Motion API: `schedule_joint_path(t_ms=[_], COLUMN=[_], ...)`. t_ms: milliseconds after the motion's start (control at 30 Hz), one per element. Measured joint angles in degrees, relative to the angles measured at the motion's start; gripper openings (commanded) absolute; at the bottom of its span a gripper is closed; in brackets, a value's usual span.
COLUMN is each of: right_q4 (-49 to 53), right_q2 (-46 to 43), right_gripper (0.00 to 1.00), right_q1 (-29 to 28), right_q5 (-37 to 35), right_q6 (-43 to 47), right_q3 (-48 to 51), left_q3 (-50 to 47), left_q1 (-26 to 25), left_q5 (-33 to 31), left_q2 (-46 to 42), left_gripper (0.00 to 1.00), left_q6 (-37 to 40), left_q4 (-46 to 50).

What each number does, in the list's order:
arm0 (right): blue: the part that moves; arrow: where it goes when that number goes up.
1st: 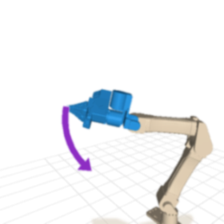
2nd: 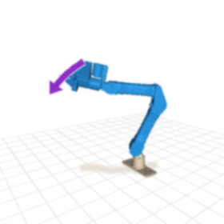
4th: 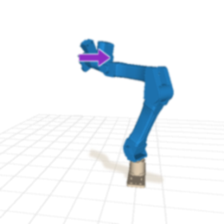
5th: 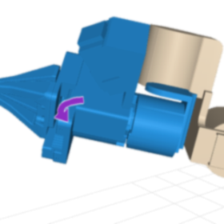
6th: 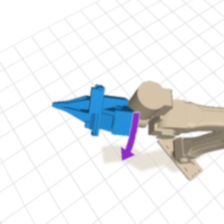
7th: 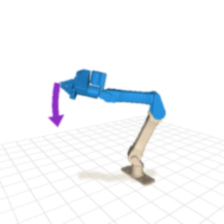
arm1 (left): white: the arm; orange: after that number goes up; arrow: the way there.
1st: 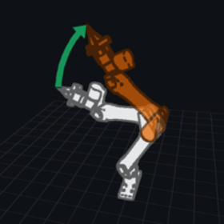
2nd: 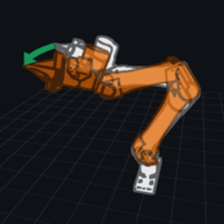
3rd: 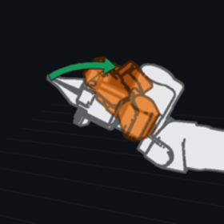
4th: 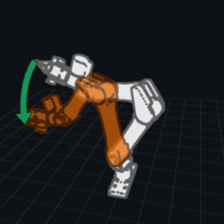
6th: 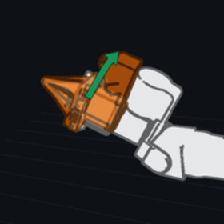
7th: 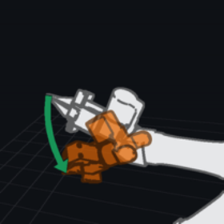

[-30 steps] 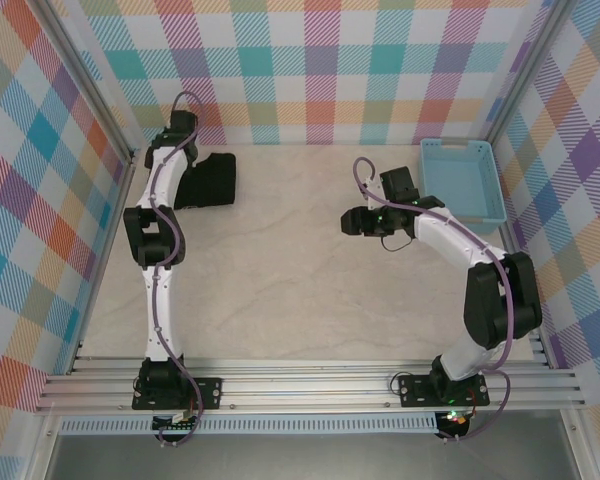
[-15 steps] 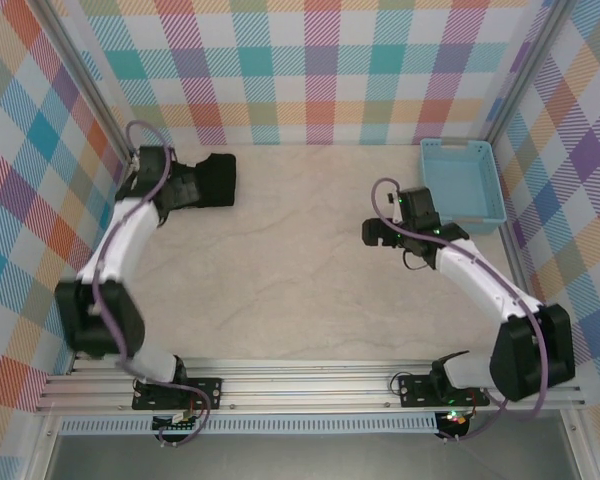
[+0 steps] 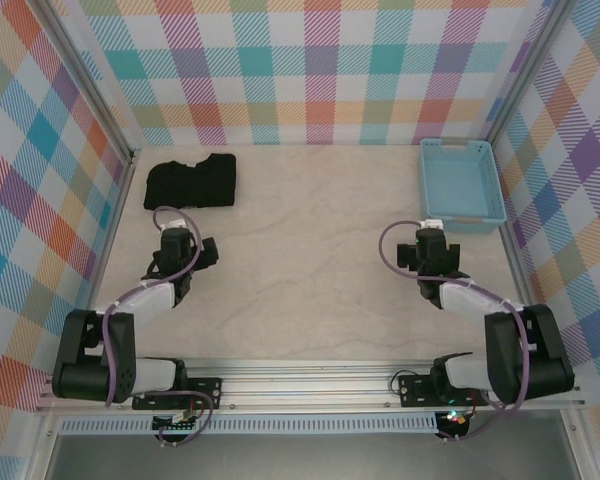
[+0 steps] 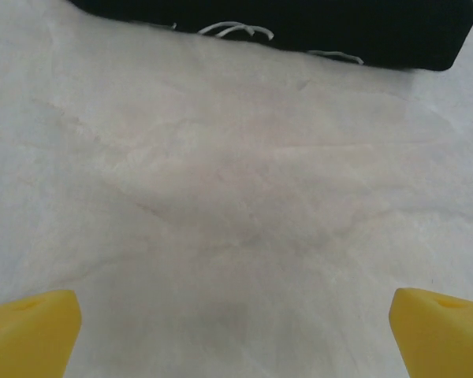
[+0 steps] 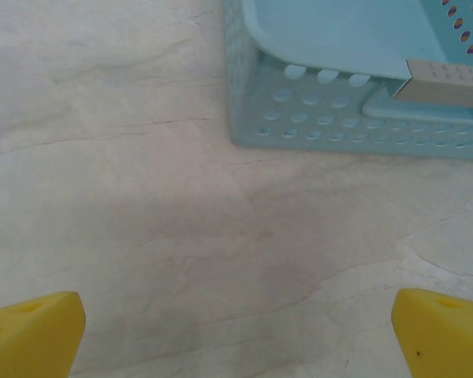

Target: Fold the inside-out t-shirt

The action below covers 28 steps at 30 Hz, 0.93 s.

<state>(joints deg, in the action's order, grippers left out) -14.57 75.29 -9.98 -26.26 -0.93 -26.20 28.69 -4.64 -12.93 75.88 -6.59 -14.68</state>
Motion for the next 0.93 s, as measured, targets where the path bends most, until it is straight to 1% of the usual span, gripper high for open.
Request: schedule_joint_path(t_ms=[67,167,233,333,400,467,600,933], right_q4=[-4.20,-11.50,-16.79,-26.69,-31.34,-30.99,-31.85,-32.59], right_q2=[1.16,1.97,2.64,6.51,10.82,12.92,13.14,13.14], right_gripper=[1.00,1.00,1.00,1.00,1.00,1.00,1.00,1.00], right_q1=[1.57,2.95,3.52,4.50,5.16,5.92,7.19,7.39], right_q5=[2.29,6.19,9.18,13.18,14.69,16.28,17.92,19.10], right_q6=[0.42,0.94,1.46,1.64,1.66,1.49,1.18,0.96], right_q3=[0.92,2.25,3.15,4.96,5.46,5.42,5.18,5.03], left_q3=[-0.09,-1.92,-3.45,-4.26,-4.57,-4.57,-4.57,-4.57], left_q1=[0.00,0.00,0.00,0.00,0.00,0.00,0.00,0.00], left_q5=[-0.02,0.13,0.61,2.10,2.73,3.10,3.50,3.48], left_q2=[1.27,4.13,8.35,13.62,14.16,14.16,14.12,14.14], left_gripper=[1.00,1.00,1.00,1.00,1.00,1.00,1.00,1.00], left_q6=[1.79,3.67,4.68,5.88,6.27,6.45,6.51,6.80], left_q4=[-4.79,-14.86,-21.03,-24.04,-24.79,-26.29,-28.41,-29.07])
